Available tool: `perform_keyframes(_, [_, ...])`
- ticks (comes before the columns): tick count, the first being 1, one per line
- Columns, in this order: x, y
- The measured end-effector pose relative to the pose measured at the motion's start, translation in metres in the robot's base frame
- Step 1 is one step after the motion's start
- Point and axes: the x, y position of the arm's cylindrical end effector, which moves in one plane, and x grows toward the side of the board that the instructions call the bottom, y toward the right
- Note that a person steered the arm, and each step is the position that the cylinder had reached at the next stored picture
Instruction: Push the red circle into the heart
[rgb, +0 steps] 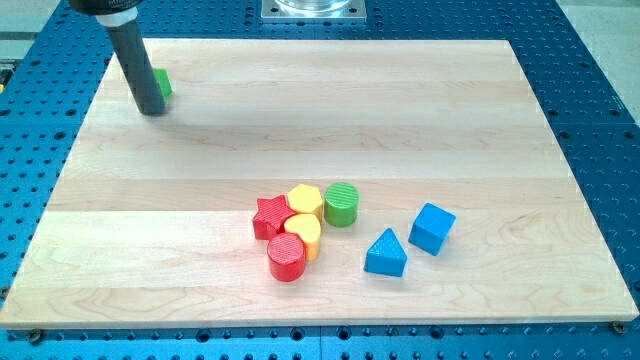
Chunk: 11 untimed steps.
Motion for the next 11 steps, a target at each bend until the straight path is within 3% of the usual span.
perform_keyframes(1, [-0.036, 0.001])
perform_keyframes(2, [-0.044, 0.001])
perform_keyframes(3, [-0.002, 0.022])
perform_keyframes(4, [0.053, 0.107])
perform_keyframes(6, [0.108, 0.291])
perform_keyframes(7, [0.124, 0.354])
perform_keyframes(8, [0.183, 0.415])
perform_keyframes(9, [0.262, 0.442])
perform_keyframes(10, [0.293, 0.432])
perform_keyframes(11, [0.293, 0.383])
